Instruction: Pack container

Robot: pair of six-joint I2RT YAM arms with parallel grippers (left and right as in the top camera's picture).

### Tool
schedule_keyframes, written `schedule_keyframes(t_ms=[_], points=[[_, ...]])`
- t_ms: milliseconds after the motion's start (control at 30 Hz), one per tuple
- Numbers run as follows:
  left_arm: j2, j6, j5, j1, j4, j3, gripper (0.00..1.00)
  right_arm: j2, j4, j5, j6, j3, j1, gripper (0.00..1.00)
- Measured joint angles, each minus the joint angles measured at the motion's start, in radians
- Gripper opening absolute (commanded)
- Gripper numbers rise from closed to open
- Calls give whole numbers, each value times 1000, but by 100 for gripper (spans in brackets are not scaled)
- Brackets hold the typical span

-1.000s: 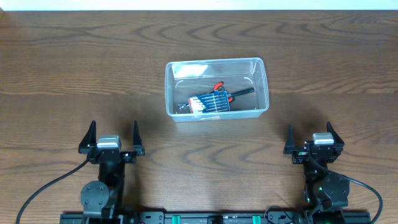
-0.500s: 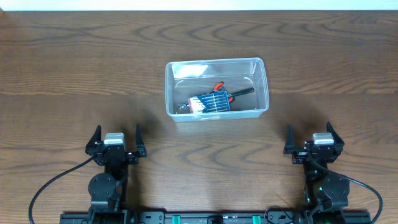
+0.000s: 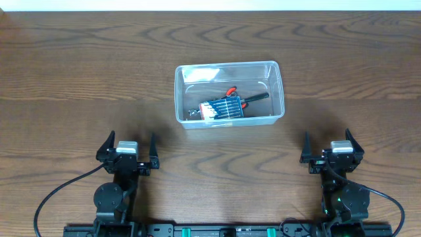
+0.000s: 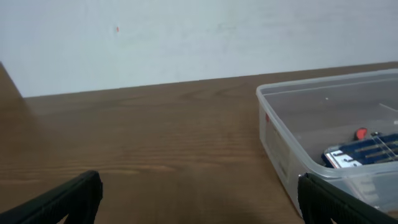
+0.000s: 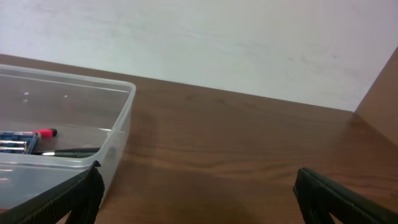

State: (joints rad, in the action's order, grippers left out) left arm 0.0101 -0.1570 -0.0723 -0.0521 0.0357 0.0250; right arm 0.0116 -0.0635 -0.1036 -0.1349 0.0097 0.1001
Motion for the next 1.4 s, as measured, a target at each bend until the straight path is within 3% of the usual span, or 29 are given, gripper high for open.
schedule_keyframes(t_ms=[1400], points=[[0,4,-78,0,-9,0,98,0,0,0,0,0,0,99]])
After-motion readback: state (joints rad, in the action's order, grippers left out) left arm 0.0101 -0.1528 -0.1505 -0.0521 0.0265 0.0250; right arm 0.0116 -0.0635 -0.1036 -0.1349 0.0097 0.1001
